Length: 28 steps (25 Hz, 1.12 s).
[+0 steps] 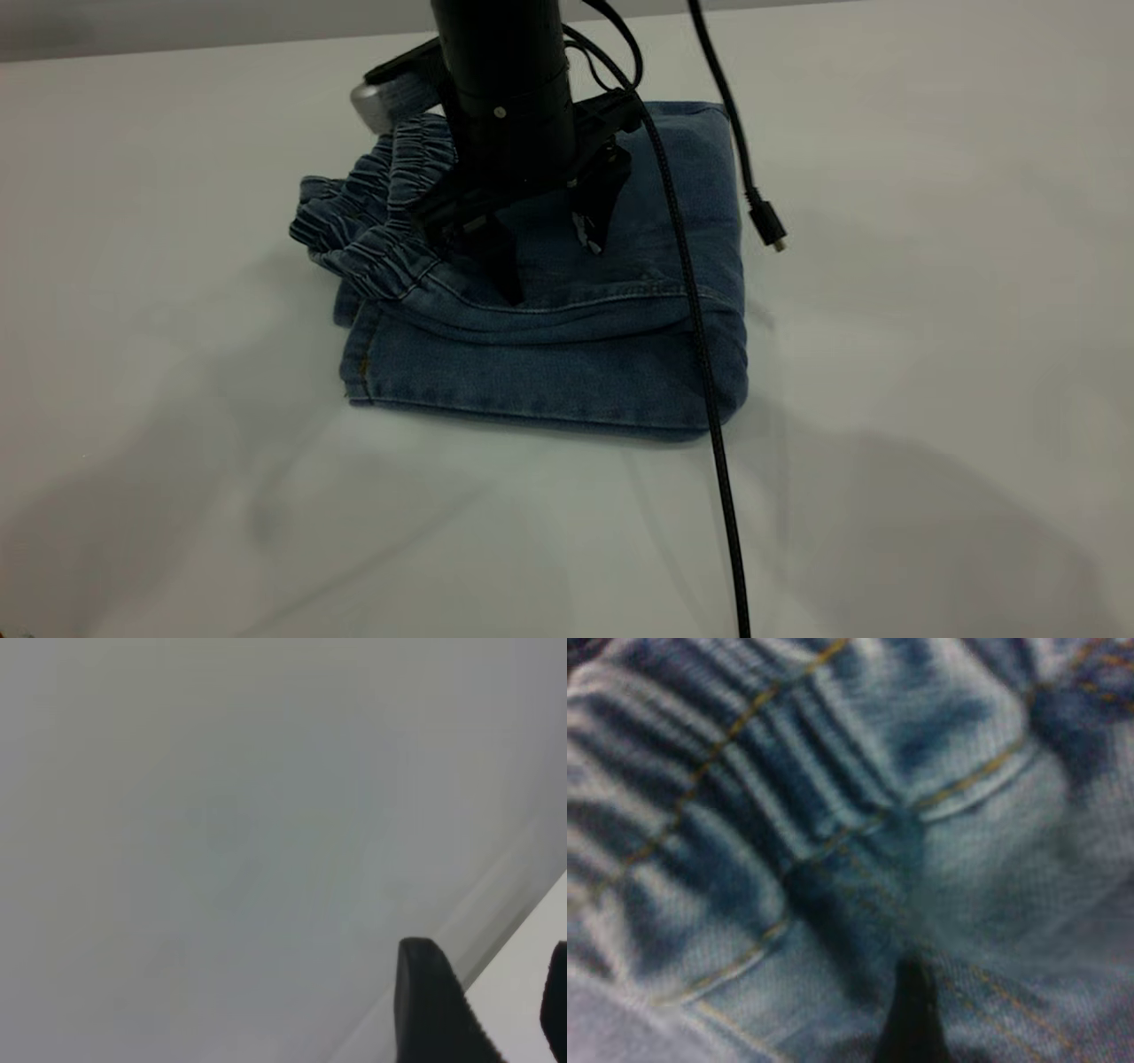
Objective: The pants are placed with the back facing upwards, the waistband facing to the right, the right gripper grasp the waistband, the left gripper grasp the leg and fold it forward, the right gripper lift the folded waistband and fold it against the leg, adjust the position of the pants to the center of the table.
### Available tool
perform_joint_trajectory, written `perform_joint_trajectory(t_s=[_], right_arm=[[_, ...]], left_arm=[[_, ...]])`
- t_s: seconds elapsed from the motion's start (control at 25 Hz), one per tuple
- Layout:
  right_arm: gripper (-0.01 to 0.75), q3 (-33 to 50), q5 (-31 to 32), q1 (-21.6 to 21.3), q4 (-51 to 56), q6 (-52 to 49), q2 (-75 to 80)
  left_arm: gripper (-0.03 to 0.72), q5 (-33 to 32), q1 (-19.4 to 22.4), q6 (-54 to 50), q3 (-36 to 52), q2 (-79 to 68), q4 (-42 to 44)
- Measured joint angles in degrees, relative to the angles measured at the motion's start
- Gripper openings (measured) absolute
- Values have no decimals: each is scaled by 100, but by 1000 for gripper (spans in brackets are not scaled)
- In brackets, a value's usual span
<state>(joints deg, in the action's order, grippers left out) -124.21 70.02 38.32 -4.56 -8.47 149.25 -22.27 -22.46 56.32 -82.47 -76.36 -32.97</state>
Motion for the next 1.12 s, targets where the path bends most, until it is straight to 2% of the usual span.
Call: perform_joint_trajectory(t_s=[0.48, 0.92, 1.12], right_arm=[[454, 724, -45, 58, -487, 371, -69], [450, 597, 25, 47, -488, 152, -724], [449, 556, 35, 47, -93, 136, -1274]], left_arm=[[307, 9, 0, 21, 0, -5, 203], [307, 16, 0, 21, 0, -5, 218], [307, 16, 0, 21, 0, -5, 140]])
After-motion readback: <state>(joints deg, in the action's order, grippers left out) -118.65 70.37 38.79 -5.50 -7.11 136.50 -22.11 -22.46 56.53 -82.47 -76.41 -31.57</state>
